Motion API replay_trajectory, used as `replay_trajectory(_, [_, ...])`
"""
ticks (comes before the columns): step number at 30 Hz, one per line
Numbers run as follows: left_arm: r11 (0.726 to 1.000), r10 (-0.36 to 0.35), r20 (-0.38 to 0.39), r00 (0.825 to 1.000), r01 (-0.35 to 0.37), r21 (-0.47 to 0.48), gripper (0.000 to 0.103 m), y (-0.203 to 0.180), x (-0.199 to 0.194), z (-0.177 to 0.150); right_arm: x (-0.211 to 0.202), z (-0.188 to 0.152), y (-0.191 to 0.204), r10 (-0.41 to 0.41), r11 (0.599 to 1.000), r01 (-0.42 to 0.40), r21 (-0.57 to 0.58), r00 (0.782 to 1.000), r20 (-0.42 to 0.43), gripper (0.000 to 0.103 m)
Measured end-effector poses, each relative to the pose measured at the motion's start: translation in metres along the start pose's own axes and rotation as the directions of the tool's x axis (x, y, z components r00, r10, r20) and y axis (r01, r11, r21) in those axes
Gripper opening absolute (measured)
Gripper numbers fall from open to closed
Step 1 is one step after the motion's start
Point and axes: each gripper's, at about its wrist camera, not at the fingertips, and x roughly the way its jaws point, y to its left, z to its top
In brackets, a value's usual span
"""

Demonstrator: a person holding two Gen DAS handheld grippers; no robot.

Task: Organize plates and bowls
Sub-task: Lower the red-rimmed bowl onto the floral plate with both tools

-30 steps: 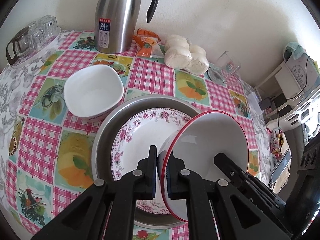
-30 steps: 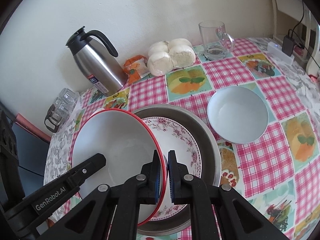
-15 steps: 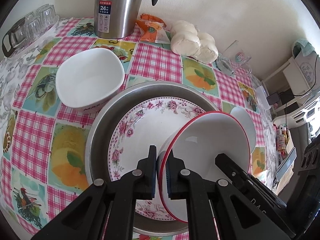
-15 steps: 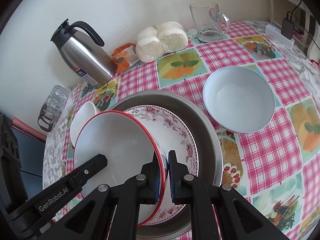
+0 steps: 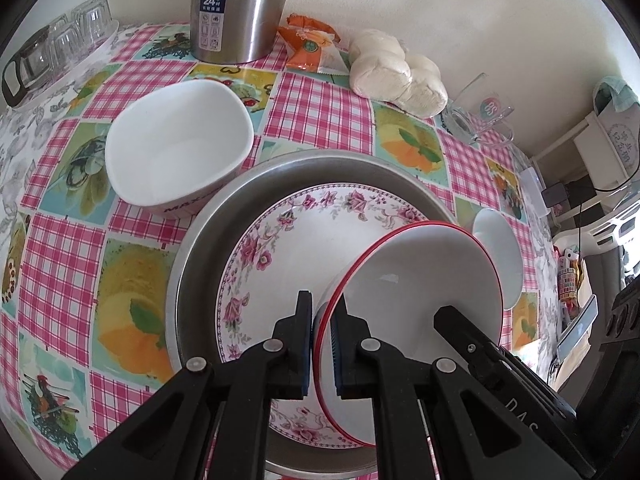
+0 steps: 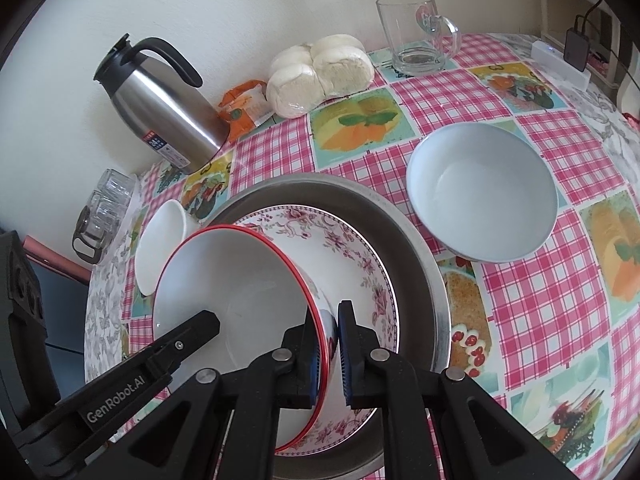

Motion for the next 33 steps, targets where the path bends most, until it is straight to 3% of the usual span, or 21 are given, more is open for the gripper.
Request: replay_trajectory(33, [0.998, 0.005, -0.005, 1.000, -0.005, -0.056, 0.007, 0.015, 0.010, 0.004, 0.019, 0.004, 0.006, 0.020, 1.000, -0.021, -0.016, 1.000, -0.021, 0.014])
